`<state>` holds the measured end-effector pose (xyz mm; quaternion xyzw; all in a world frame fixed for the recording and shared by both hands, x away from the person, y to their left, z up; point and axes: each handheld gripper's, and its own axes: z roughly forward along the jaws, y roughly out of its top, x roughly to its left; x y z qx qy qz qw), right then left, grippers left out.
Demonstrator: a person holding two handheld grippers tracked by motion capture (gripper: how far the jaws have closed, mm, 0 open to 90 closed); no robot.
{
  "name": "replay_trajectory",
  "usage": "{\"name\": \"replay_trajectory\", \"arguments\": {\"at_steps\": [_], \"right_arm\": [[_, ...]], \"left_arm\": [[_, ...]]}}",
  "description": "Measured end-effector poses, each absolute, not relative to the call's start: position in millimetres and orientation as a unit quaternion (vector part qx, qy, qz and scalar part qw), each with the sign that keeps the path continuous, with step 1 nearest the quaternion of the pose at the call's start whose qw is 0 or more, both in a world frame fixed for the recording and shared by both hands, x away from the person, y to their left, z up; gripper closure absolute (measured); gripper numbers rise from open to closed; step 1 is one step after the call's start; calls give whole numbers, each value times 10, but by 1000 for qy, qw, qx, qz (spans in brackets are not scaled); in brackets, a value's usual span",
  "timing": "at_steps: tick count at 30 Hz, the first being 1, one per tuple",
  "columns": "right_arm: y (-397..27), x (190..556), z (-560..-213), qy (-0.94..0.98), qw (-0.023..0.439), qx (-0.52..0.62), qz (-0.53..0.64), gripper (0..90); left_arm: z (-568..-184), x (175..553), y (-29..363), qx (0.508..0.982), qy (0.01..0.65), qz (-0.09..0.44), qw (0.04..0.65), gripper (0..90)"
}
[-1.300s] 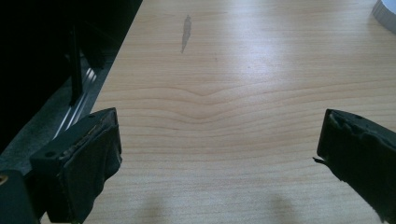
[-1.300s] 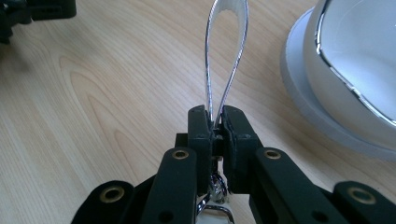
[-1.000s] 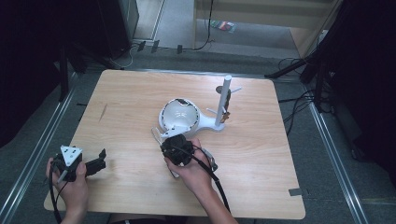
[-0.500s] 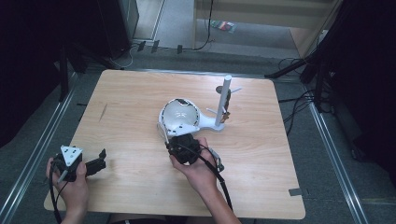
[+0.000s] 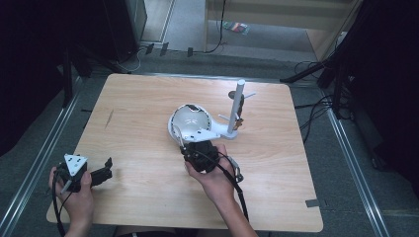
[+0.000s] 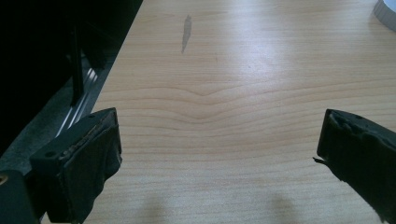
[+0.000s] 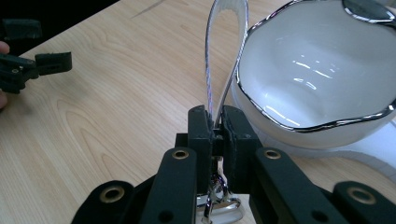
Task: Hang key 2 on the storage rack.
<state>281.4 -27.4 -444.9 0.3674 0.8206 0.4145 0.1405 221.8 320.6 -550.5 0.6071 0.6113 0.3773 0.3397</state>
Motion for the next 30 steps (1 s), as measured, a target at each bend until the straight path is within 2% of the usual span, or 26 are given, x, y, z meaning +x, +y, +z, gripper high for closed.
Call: {"name": "replay_trajectory", "arguments": {"at_steps": [30], "right_arm": [[-791,2788,-4252,775,181,401,454,836]], "left_arm": [[-5506,2219,3196,608,610,380,337,0]]}}
